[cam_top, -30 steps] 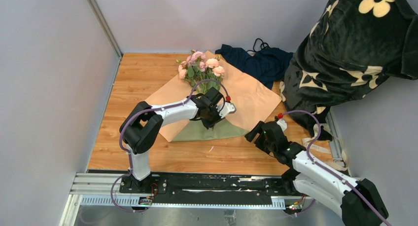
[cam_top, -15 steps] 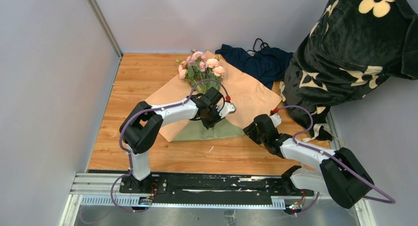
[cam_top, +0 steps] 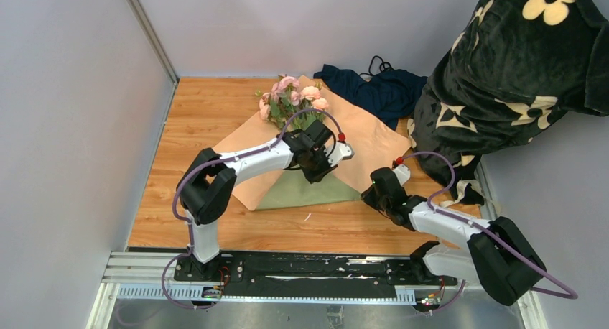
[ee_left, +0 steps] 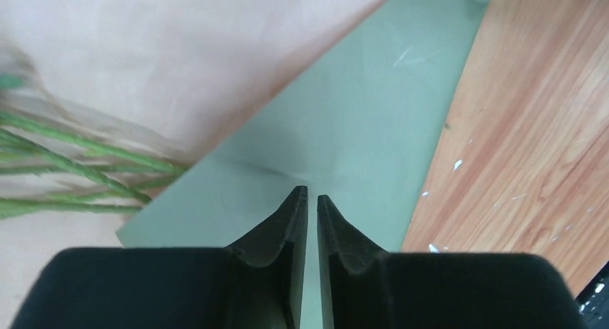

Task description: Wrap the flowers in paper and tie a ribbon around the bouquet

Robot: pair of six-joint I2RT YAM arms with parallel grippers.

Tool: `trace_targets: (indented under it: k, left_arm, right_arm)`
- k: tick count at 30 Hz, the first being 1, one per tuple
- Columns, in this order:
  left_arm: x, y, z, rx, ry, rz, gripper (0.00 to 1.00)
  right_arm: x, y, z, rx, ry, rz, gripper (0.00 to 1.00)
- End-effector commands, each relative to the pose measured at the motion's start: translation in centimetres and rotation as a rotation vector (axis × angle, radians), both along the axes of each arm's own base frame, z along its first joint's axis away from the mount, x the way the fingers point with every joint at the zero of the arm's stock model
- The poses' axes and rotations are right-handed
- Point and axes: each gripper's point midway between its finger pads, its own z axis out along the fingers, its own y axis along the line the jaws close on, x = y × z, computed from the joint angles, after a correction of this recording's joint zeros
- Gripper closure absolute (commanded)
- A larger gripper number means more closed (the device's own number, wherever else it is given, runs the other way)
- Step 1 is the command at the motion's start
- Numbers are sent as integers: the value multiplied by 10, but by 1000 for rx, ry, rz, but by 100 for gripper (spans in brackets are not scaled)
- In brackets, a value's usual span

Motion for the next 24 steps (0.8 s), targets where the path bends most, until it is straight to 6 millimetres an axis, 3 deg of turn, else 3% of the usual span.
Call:
trace_targets:
  k: [1,6,12,14,15,18,24]
  left_arm:
    - [-1,-17,-5,-25,46,-24,81]
    - [10,-19,-36,44,64,0,80]
    - [13,-18,-55,83,90,23,81]
    - [11,-16,-59,87,98,28,82]
    - [10,-15,-61,91,103,30,82]
    - [7,-13,-63,95,111,28,82]
    - [5,-11,-63,99,113,23,82]
  right_arm:
    - [-5,-18,-1,-81,-2,-3,98]
    - [-5,-18,13,-99,-33,42,99]
    - [-12,-7,16,-61,-35,112,94]
    - [-13,-1,13,-16,-35,119,84]
    - [-17,3,8,10,-15,119,70]
    - [-27,9,-7,86,55,87,53]
    - [-25,27,-15,204,92,41,47]
